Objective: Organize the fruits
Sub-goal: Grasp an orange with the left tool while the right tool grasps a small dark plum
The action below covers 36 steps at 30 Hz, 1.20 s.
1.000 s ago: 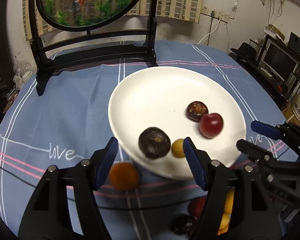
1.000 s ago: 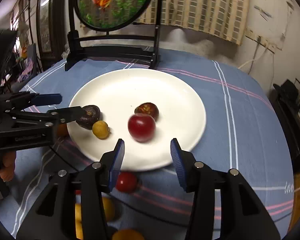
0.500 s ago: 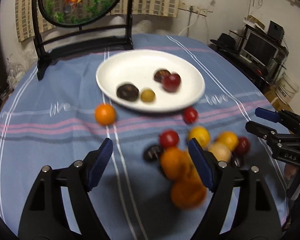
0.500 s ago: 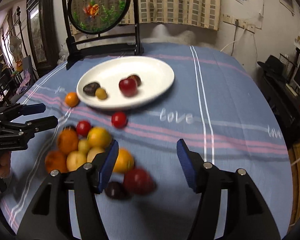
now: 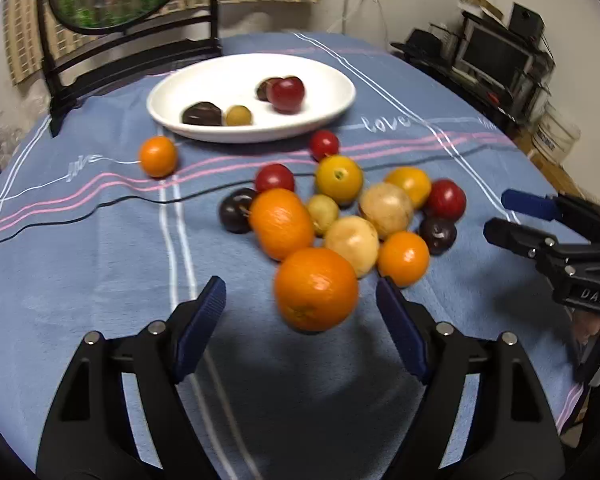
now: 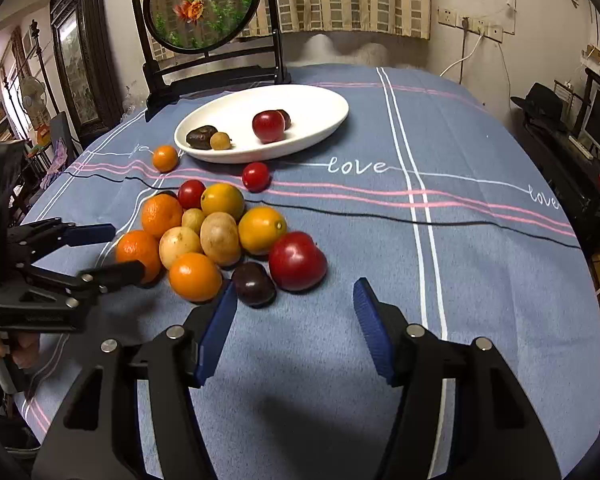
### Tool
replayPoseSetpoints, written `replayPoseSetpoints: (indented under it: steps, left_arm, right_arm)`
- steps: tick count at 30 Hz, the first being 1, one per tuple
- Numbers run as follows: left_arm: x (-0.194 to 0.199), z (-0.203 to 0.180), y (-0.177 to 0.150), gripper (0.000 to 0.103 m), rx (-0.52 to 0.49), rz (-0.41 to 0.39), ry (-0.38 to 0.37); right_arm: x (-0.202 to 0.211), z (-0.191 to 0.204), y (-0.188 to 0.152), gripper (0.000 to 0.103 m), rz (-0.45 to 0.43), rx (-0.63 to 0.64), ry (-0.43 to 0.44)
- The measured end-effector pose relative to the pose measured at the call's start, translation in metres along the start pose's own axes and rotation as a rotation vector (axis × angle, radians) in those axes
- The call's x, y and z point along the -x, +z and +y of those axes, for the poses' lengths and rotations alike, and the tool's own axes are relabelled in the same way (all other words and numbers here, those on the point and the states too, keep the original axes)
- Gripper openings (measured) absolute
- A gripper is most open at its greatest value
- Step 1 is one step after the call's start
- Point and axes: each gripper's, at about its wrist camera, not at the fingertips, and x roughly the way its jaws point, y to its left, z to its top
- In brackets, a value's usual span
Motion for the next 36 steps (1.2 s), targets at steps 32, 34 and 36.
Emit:
replayPoseSetpoints:
  steps: [32,34,36]
  left_arm:
    - [0.005,0.027,-0.013,0.045,0.053,0.016,-0.016]
    - [0.005,0.028,-0.014,0.045,0.054,0.016,-0.017]
    - [0.005,0.03,-0.014,0.045,0.058,0.019,-0.016]
  right_arm:
    - [-0.053,0.037,0.006,0.041,0.158,0.093,0.015]
    - [-0.056,0.038,0.011,0.032,0.139,0.097,-0.007]
    - [-0.059,0.041,0.013,0.03,0.13,0.106,-0.026]
